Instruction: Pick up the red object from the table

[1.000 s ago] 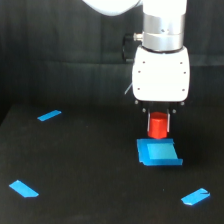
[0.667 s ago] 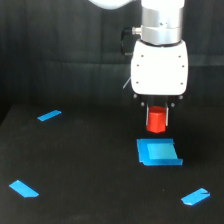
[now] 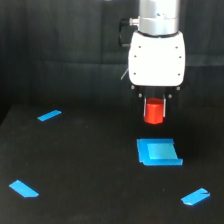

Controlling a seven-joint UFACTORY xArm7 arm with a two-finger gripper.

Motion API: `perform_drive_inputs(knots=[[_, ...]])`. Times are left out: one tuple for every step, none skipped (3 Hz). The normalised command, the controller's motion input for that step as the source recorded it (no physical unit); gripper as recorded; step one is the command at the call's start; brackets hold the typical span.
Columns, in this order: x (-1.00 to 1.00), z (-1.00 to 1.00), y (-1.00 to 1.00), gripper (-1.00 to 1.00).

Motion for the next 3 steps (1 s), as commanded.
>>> perform_drive_inputs(knots=[[-0.06, 0.01, 0.02, -0.93], [0.01, -0.13, 0.03, -0.96], [-0.09, -0.04, 0.10, -1.00]])
